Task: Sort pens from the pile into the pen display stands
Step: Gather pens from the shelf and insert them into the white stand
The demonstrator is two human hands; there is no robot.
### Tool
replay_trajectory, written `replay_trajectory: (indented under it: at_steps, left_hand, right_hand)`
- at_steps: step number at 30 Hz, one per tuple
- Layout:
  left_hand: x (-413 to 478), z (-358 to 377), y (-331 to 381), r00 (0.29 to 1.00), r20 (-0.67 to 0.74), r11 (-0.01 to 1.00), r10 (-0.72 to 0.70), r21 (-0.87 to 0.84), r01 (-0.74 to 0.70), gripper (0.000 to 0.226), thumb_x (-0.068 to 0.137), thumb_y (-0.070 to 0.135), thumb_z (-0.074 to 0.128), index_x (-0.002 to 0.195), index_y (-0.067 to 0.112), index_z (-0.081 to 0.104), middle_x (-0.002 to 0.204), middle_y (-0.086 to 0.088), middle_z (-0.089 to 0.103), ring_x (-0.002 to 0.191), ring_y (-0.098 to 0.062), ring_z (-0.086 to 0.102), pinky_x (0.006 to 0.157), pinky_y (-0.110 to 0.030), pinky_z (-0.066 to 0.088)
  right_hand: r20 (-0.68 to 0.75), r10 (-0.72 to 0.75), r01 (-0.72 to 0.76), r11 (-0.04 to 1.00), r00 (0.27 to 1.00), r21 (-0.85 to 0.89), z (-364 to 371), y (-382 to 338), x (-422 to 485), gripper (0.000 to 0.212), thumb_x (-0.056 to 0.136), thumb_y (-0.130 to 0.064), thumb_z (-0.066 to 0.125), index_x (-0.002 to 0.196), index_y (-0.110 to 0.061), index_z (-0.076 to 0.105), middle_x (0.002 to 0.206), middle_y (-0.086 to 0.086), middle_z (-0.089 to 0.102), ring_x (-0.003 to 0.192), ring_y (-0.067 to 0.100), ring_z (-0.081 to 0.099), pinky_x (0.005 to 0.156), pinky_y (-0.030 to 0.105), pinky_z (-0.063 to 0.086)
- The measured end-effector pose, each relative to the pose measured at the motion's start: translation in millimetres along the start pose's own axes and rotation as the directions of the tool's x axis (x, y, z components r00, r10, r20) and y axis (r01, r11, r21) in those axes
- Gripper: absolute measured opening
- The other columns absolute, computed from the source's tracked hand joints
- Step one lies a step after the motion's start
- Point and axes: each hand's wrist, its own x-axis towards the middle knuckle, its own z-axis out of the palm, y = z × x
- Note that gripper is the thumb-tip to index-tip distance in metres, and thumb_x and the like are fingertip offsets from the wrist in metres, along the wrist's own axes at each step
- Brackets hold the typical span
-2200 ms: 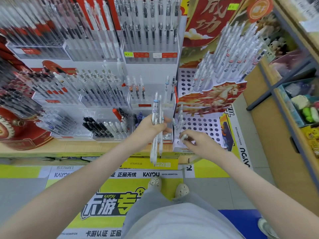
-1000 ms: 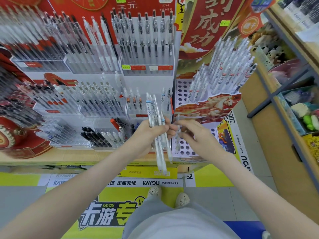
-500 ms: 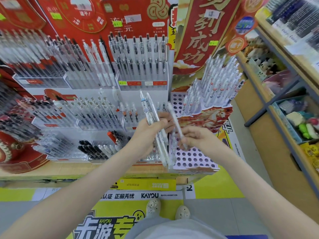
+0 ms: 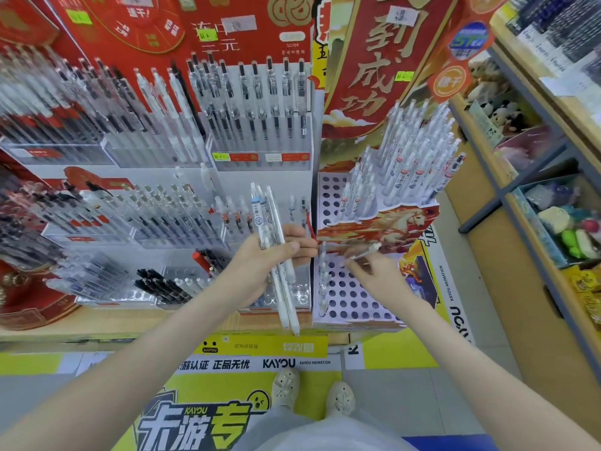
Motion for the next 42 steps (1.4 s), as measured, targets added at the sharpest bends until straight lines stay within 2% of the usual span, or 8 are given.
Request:
replay_trajectory:
  at_steps: [4,14,26,29,33,37,40,42]
  left_hand:
    - [1,-4,-2,1.000,0.025,1.000,-0.017,0.022,0.016,0.017,0.092,-0.008,0.050,0.105,-0.002,0.059,0.091,-0.014,0.073,0.088,-0.025,0.071,0.082,-0.032,0.058]
    - [4,-8,-2,0.999,0.042,0.999,-0.024,0.026,0.023,0.018,0.092,-0.010,0.049,0.104,-0.002,0.059,0.090,-0.013,0.073,0.085,-0.022,0.072,0.083,-0.031,0.058]
    - [2,-8,-5,0.982,0.137,0.987,-0.127,0.116,0.111,0.018,0.093,-0.009,0.048,0.097,0.005,0.059,0.077,-0.007,0.072,0.072,-0.016,0.069,0.072,-0.027,0.057]
    - [2,-5,-5,0.963,0.224,0.979,-0.150,0.167,0.113,0.016,0.093,-0.010,0.048,0.096,0.003,0.058,0.078,-0.008,0.069,0.071,-0.017,0.066,0.071,-0.026,0.055]
    - [3,5,-3,0.951,0.271,0.958,-0.152,0.277,0.074,0.015,0.092,-0.009,0.050,0.090,0.001,0.060,0.078,-0.010,0.066,0.068,-0.015,0.064,0.066,-0.022,0.052]
    - [5,5,-2,0.940,0.302,0.952,-0.156,0.301,0.061,0.011,0.093,-0.007,0.051,0.096,-0.002,0.060,0.084,-0.011,0.067,0.071,-0.014,0.066,0.069,-0.021,0.051]
    - [7,-2,-1,0.940,0.299,0.959,-0.166,0.271,0.083,0.015,0.093,-0.005,0.052,0.105,-0.001,0.060,0.091,-0.012,0.072,0.076,-0.017,0.069,0.072,-0.026,0.055]
    - [9,-8,-2,0.950,0.259,0.956,-0.173,0.278,0.098,0.015,0.093,-0.005,0.052,0.103,0.001,0.061,0.097,-0.013,0.073,0.079,-0.020,0.070,0.078,-0.032,0.057]
  right_hand:
    - [0.027,0.009,-0.006,0.994,1.000,-0.105,7,2,8,0.019,0.097,-0.022,0.051,0.104,-0.007,0.062,0.054,-0.007,0.041,0.046,0.005,0.037,0.045,0.015,0.033]
    - [-0.118,-0.084,0.086,0.996,0.989,0.017,15,-12,5,0.010,0.094,-0.017,0.055,0.105,-0.016,0.056,0.091,-0.006,0.064,0.086,0.016,0.061,0.072,0.030,0.049]
    - [-0.242,-0.224,0.152,0.946,0.944,-0.285,12,-30,6,0.020,0.093,-0.022,0.059,0.103,-0.006,0.055,0.087,0.006,0.064,0.080,0.025,0.058,0.063,0.033,0.040]
    - [-0.348,-0.211,0.222,0.975,0.913,-0.009,0,-59,-7,0.020,0.091,-0.023,0.061,0.108,-0.016,0.054,0.087,-0.007,0.060,0.077,0.006,0.054,0.065,0.018,0.040]
    - [-0.082,-0.147,0.166,0.934,0.986,0.316,-7,-95,-9,0.015,0.088,-0.022,0.064,0.090,-0.036,0.058,0.082,-0.013,0.064,0.078,0.000,0.059,0.072,0.017,0.045]
    - [-0.021,-0.116,0.115,0.909,0.993,0.400,-10,-101,-8,0.018,0.088,-0.016,0.065,0.071,-0.021,0.058,0.060,-0.012,0.057,0.061,0.004,0.053,0.062,0.019,0.044]
    - [-0.137,0.006,0.074,0.814,0.991,0.576,-21,-93,-9,0.010,0.090,-0.014,0.061,0.085,-0.005,0.059,0.072,0.002,0.061,0.068,0.014,0.059,0.070,0.036,0.053]
    - [-0.266,0.078,0.124,0.737,0.961,0.665,-33,-86,-12,0.008,0.093,-0.011,0.056,0.091,-0.004,0.056,0.075,0.005,0.061,0.066,0.014,0.062,0.064,0.028,0.055]
